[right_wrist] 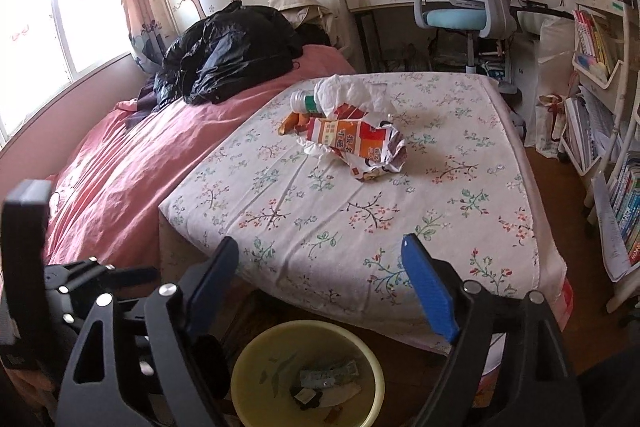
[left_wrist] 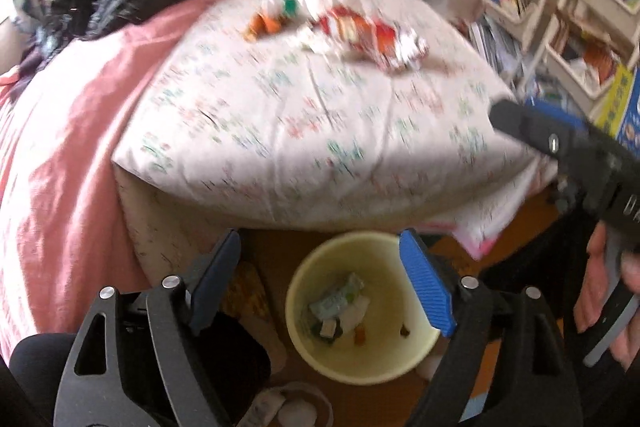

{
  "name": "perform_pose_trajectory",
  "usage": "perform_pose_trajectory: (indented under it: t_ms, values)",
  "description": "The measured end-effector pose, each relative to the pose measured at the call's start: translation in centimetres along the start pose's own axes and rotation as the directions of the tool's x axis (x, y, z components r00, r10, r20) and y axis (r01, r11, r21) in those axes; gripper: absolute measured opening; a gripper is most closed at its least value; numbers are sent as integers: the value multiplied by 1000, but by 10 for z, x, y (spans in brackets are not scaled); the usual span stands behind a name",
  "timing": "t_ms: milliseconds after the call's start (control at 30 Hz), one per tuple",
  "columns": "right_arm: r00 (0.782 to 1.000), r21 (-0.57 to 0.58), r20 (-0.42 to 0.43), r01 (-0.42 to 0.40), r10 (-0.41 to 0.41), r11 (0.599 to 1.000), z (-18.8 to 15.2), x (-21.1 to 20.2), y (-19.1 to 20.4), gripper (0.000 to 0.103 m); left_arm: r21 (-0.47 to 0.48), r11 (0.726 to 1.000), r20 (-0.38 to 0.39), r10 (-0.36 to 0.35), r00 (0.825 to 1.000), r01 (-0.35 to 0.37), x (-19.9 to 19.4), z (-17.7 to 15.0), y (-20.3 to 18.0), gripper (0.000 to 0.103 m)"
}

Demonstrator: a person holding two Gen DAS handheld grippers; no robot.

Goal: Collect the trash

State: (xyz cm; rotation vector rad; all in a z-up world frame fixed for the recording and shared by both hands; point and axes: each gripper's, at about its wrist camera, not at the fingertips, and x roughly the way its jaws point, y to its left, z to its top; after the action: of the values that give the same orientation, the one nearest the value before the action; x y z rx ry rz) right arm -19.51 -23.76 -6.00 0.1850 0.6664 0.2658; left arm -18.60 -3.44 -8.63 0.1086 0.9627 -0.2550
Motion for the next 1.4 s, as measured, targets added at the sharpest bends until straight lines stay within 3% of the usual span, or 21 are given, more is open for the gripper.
perform_pose_trajectory:
  t_ms: [333,600,1400]
  values:
    - [1000,-40,-1,8,-8,999,-2,2,7,82,-117,993,142,16,990,1,-26,7,21,84]
    - [1000,-46,9,10,-10,999,-2,2,10,82,-126,991,232,66,970,-37,-41,9,21,86]
    - [1000,-97,7,9,-9,995,-6,12,25,83,-149,988,279,87,956,-47,-49,10,25,90]
